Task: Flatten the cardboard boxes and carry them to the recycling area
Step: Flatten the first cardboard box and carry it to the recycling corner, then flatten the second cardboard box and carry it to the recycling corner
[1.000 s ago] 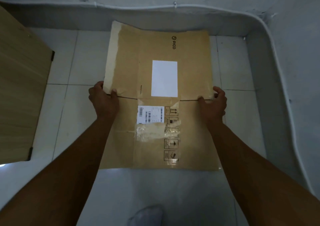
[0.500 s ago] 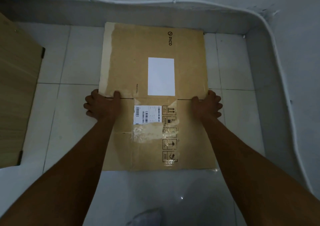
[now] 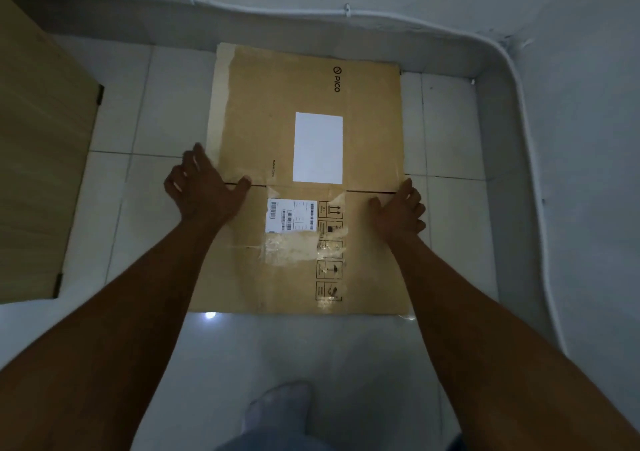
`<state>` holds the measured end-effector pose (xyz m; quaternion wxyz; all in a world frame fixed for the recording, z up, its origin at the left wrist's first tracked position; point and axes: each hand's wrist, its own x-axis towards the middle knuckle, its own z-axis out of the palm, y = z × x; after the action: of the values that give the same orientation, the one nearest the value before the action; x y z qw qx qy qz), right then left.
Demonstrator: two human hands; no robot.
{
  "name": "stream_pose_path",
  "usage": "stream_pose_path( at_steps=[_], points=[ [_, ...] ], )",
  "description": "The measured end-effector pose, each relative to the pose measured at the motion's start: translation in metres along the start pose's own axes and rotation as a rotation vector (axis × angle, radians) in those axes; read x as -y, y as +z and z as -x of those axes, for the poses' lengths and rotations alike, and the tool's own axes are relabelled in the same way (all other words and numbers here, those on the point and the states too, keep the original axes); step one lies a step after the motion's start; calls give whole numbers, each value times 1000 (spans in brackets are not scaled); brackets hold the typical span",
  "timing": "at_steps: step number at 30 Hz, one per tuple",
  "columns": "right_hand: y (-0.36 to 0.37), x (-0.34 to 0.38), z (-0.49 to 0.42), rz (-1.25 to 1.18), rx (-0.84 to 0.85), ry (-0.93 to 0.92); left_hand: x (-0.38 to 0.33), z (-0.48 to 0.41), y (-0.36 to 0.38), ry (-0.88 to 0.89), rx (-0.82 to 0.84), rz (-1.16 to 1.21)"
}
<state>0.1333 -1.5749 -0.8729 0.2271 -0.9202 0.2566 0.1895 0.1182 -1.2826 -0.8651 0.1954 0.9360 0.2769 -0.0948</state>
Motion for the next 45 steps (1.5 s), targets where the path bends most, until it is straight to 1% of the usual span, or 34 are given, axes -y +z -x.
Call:
stream_pose_path(
  at_steps=[3,5,7,9,13,16,19,22,24,26,30,35,40,45],
  points=[
    [-22,8,47,48,26,-88,-12,38,-39,171,3,9],
    [-50,19,83,40,53,-217,-21,67,-75,271,32,65],
    [-88,35,123,-30,89,-349,-34,101,-121,320,76,132],
    [-133,57,168,-100,139,-446,-51,135,-177,333,97,177],
    [-249,118,265,-235,227,-557,-89,201,-313,327,84,229],
    [-342,162,343,-242,295,-631,-112,250,-423,342,98,222],
    [-425,199,423,-221,319,-720,-122,301,-533,354,101,193],
    [-497,234,502,-189,320,-808,-117,350,-642,365,20,192],
    [-529,258,539,-148,305,-885,-108,369,-702,350,-33,167],
    [-558,289,584,-132,304,-981,-88,392,-771,319,-119,163],
    [-585,348,667,-145,306,-1131,-32,421,-879,291,-265,179],
    [-580,431,753,-121,278,-1270,58,439,-978,241,-391,193],
    [-535,512,841,-181,250,-1327,158,445,-1050,193,-473,166],
    [-474,565,913,-103,248,-1413,253,432,-1087,146,-433,137]
  ],
)
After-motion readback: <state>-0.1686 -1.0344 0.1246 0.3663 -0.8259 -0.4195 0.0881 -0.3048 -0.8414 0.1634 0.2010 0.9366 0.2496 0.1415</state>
